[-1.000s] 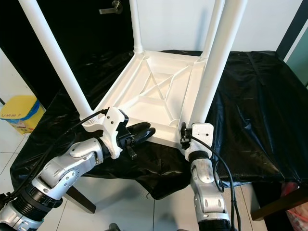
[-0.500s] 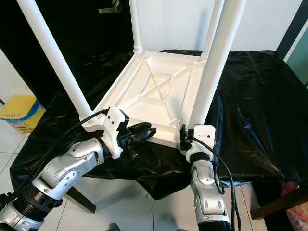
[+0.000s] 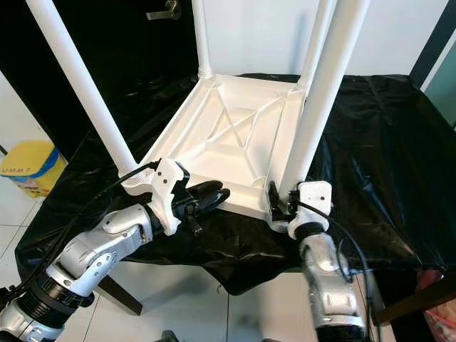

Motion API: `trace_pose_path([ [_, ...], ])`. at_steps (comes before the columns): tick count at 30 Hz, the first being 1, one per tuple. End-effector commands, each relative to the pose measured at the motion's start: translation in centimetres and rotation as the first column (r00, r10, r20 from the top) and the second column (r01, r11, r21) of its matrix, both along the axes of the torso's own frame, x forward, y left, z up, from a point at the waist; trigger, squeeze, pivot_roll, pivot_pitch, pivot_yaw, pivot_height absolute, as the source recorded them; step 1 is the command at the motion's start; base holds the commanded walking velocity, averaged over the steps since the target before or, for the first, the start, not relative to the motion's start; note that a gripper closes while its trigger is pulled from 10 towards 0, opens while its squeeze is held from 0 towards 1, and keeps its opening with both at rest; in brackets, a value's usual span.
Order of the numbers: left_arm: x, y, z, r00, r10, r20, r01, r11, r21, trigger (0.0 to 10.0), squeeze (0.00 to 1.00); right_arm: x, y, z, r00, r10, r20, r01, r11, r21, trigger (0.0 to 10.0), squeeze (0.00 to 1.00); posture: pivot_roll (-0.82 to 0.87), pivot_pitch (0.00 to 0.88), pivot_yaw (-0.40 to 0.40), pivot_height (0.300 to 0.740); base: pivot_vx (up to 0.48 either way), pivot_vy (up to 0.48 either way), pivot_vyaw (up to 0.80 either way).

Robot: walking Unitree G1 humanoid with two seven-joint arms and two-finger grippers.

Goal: Building children table

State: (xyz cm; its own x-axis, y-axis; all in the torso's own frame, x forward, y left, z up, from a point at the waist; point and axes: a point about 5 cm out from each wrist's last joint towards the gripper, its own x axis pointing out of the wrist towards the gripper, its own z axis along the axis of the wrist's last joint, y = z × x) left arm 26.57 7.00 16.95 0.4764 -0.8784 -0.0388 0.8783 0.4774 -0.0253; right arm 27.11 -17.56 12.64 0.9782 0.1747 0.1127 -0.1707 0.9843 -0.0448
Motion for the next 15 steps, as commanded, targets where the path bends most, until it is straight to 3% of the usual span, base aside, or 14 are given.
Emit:
trace_pose_path([
  [1,-1.0,-0.1,0.1,0.974,-0.228,-0.004,0.228,0.974,-0.003,10.0,0.00,0.3,0.0,0.2,0.997,0.081,-0.001,-0.081,0.997,0.001,10.0,0.00,-0.10,0.017,0.005,0.740,0.000,0.000,0.00],
  [8,-1.0,-0.2,0.2,0.972,-0.234,-0.004,0.234,0.972,-0.002,10.0,0.00,1.2,-0.2,0.7,0.975,0.221,-0.010,-0.221,0.974,-0.058,10.0,0.00,-0.11,0.019,0.014,0.740,0.000,0.000,0.00],
  [11,-1.0,-0.2,0.2,0.971,-0.240,-0.007,0.240,0.971,0.001,10.0,0.00,2.3,0.0,0.8,0.949,0.315,-0.032,-0.316,0.943,-0.107,10.0,0.00,-0.11,0.015,0.020,0.740,0.000,0.000,0.00],
  [15,-1.0,-0.2,0.2,0.970,-0.243,-0.008,0.243,0.970,0.001,10.0,0.00,2.7,0.0,0.8,0.936,0.349,-0.042,-0.351,0.928,-0.127,10.0,0.00,-0.10,0.015,0.020,0.740,0.000,0.000,0.00],
])
